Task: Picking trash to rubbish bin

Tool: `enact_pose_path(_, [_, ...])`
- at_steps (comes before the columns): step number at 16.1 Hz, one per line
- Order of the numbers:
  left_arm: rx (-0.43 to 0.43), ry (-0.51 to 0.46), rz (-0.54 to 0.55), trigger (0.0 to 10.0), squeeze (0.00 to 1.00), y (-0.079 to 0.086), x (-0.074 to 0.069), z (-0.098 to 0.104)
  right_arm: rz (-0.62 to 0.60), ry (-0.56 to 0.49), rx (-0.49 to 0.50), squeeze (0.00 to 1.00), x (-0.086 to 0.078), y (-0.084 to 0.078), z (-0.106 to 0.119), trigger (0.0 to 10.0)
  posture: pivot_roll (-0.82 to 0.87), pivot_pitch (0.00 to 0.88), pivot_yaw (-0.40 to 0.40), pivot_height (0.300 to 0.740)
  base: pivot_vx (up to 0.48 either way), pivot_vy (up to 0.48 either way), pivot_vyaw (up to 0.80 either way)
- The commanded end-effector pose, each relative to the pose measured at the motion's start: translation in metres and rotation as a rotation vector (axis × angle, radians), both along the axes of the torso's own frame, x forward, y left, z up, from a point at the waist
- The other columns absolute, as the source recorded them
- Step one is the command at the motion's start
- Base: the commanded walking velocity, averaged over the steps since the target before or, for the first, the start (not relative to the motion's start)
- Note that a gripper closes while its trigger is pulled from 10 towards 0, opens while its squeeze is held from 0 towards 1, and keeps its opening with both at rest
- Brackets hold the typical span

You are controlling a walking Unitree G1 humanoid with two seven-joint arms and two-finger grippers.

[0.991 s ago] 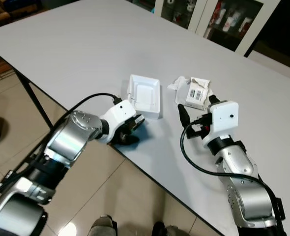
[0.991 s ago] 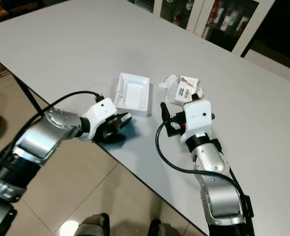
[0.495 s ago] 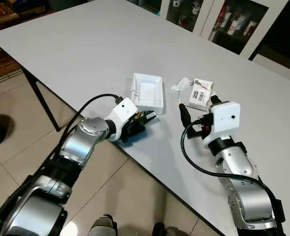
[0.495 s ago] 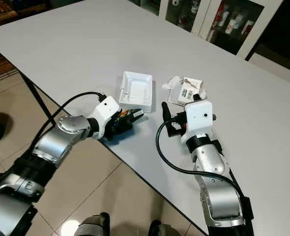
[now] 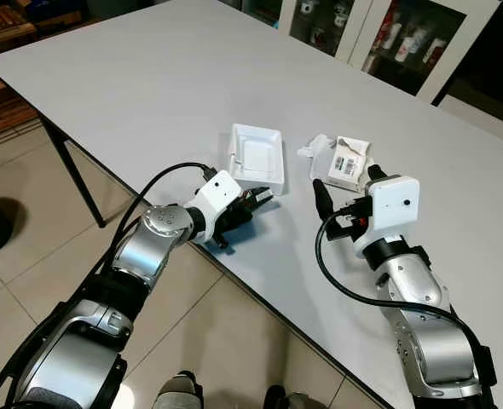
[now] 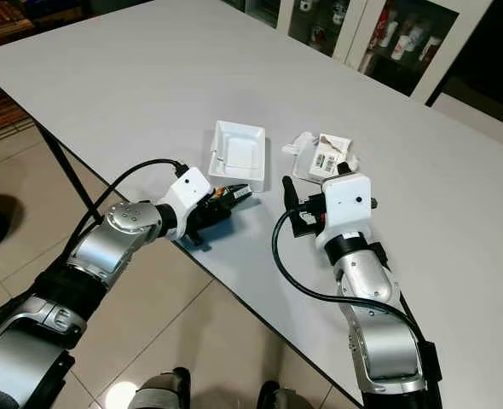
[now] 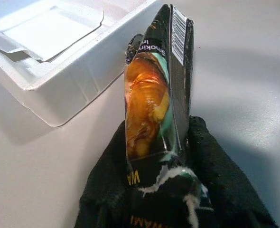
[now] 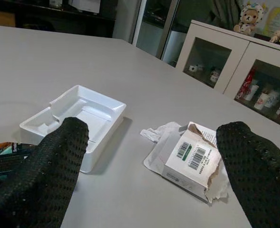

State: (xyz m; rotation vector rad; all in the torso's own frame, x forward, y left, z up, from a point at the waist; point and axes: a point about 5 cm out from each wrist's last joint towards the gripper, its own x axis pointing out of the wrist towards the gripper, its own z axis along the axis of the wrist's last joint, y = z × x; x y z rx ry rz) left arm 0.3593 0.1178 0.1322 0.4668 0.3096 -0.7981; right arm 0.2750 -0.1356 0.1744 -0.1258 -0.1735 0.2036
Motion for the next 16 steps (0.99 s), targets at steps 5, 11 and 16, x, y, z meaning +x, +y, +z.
enact_pose_path(5, [0.092,0.111,0.049,0.0,0.0,0.014,-0.014,-0.035,-0.023,-0.013,-0.015,0.0,-0.002,-0.006,0.002,10.0,0.27,0.175,-0.124,0.74,0.0,0.0,0.0])
enact_pose_path(11, [0.003,-0.006,0.058,0.0,0.0,0.006,-0.02,-0.017,-0.031,-0.016,-0.017,0.0,0.001,-0.01,0.002,10.0,0.29,0.155,-0.132,0.74,0.0,0.0,0.0])
enact_pose_path(16, [-0.226,-0.147,0.084,0.0,0.0,-0.024,-0.028,0.018,-0.039,-0.026,-0.021,0.0,0.006,-0.015,0.005,10.0,0.29,0.139,-0.139,0.74,0.0,0.0,0.0])
